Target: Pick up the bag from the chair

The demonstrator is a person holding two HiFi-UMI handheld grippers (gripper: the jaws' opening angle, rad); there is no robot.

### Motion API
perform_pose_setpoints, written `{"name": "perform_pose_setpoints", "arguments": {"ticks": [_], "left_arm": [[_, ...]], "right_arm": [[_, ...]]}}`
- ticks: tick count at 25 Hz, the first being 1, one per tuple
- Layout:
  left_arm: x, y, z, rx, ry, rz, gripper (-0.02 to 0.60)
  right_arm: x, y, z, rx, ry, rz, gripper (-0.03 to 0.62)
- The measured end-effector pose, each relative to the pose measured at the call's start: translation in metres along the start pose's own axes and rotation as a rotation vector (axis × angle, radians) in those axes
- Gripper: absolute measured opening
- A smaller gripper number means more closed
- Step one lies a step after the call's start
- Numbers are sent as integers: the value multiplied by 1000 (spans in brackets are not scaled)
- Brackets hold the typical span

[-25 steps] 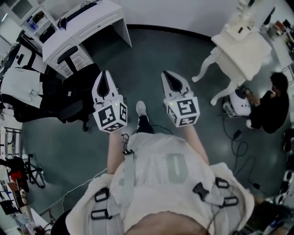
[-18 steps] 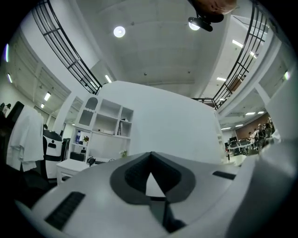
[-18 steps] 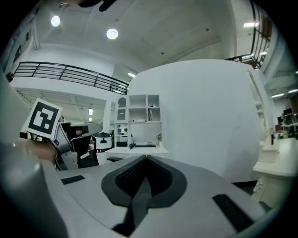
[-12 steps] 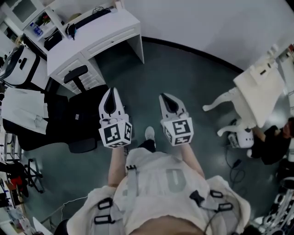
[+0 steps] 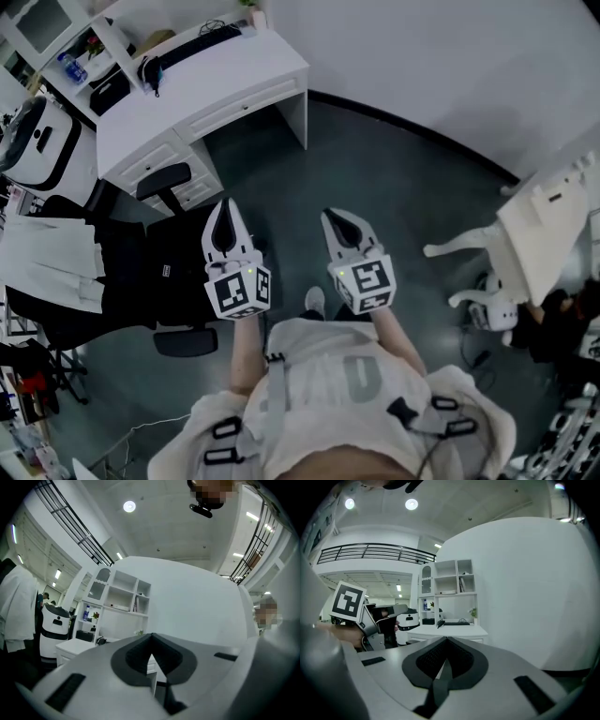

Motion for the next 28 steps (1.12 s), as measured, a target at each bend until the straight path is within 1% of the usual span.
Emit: {"name": "perform_pose_setpoints", "arguments": {"ticks": [3,7,9,11,13,17,21,24,28], "left_arm": [[-15,-5,4,-6,45,11,6],[-37,-5,10,-5,114,7,6],[-47,-3,16,0,157,3,6],[-59,-1,25,7,216,-2,6],[-72,1,37,8,288,-16,6],[-90,5,65,-20,415,-86,6],[-112,13,101,-17,565,-112,6],[-130,19,133,-9,705,-120,6],[-146,28,171,4,909,-138,6]], "right_arm": [[-14,3,-13,3,56,22,6],[-35,10,-34,-5,146,59,5],[-47,16,-44,1,195,64,5],[-61,21,-56,16,260,71,5],[-78,25,-69,35,338,82,5],[-114,37,-89,91,483,116,6],[-156,58,-113,141,622,123,6],[-195,70,-128,172,733,141,6],[-246,82,-139,221,911,178,5]]}}
Point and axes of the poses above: the fingertips, and each gripper's own axes: z backward along the fingers, x to its right, y out of its top, the point moved 4 cm from there along z, backward along the fingers, and after that the axes turned 12 degrees about -y, right-handed, at the moved point
